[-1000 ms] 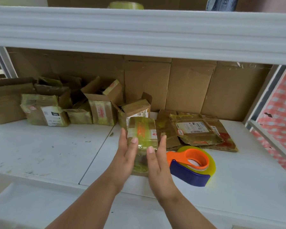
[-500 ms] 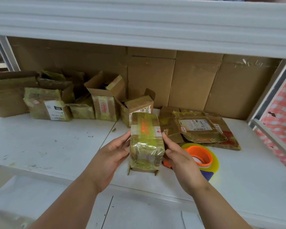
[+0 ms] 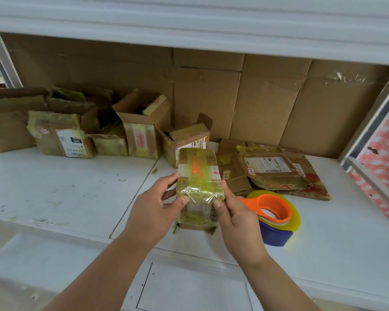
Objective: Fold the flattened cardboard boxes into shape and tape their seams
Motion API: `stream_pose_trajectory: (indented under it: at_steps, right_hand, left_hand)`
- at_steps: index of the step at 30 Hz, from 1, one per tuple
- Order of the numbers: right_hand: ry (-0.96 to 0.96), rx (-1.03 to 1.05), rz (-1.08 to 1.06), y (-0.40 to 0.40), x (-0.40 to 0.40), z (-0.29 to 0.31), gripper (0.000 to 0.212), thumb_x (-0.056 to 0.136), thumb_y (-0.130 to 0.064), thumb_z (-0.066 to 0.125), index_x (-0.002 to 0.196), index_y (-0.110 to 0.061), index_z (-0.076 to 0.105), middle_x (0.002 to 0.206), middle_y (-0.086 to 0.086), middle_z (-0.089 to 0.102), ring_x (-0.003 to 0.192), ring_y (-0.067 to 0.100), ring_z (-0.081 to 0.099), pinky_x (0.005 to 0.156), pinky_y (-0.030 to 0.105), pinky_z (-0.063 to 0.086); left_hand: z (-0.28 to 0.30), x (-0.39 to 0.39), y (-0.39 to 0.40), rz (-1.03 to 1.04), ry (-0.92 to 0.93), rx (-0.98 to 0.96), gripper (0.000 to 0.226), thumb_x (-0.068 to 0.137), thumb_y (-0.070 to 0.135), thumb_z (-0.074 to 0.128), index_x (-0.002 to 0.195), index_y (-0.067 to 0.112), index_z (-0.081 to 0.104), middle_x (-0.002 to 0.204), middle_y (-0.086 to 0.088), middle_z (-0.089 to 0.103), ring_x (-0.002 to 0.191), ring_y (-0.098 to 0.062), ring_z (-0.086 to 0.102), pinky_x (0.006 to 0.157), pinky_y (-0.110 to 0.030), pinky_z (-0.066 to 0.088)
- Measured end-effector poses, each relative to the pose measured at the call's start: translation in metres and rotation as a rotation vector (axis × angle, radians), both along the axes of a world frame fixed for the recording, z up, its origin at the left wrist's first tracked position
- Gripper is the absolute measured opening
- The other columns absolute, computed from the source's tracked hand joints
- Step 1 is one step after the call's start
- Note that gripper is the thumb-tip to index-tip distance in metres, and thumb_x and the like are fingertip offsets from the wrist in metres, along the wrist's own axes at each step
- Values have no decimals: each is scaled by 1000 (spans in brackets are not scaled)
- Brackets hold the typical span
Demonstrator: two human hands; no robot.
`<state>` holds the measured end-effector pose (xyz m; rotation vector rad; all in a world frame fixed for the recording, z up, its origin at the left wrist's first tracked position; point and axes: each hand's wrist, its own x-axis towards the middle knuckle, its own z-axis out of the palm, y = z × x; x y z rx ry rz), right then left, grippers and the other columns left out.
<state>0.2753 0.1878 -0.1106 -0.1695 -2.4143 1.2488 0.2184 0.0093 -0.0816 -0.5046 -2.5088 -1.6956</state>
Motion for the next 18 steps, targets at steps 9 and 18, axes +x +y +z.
stream_pose_trajectory:
  at_steps: [9, 18]
  right_hand:
    - [60, -190, 149, 12, 4, 4, 49, 95, -34, 43, 144, -33, 45, 109, -35, 65, 113, -7, 57, 92, 17, 48]
    - [126, -191, 38, -4, -6, -1, 66, 81, -55, 58, 142, -29, 52, 108, -15, 73, 96, -8, 65, 73, 7, 49]
  left_hand:
    - [3, -3, -11, -125, -2, -111, 65, 90, 15, 71, 135, 55, 45, 120, 40, 58, 114, 18, 53, 84, -1, 44]
    - [13, -5, -7, -19, -12, -87, 48, 81, 38, 78, 123, 49, 58, 103, 24, 67, 86, 16, 63, 66, 2, 40]
